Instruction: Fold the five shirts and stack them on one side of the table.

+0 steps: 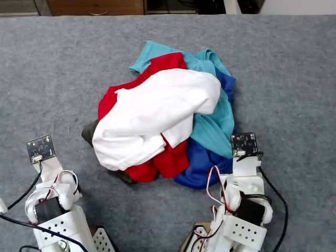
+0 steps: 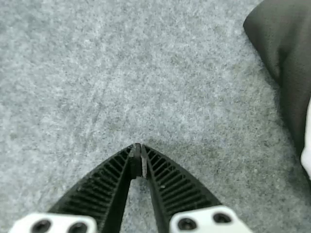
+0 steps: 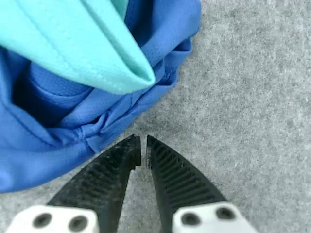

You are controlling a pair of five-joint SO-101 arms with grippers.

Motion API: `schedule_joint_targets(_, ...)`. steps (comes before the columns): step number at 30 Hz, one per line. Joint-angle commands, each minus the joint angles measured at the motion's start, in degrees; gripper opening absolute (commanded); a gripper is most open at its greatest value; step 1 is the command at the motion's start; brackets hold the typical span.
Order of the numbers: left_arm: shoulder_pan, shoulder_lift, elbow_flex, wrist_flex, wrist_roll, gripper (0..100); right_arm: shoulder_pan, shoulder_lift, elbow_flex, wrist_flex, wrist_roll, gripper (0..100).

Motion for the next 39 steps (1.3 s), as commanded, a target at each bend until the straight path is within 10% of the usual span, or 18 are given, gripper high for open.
schedule_joint_targets(1,-0.79,-0.84,0.62,0.18,0.26,2,1.1,-6.46,0.04,0.26,-0.26,4.1)
schedule_joint_targets(39,-0.7,-0.84,-4.66,0.53,2.29,2,1.1,-6.46,0.04,0.26,-0.26,4.1)
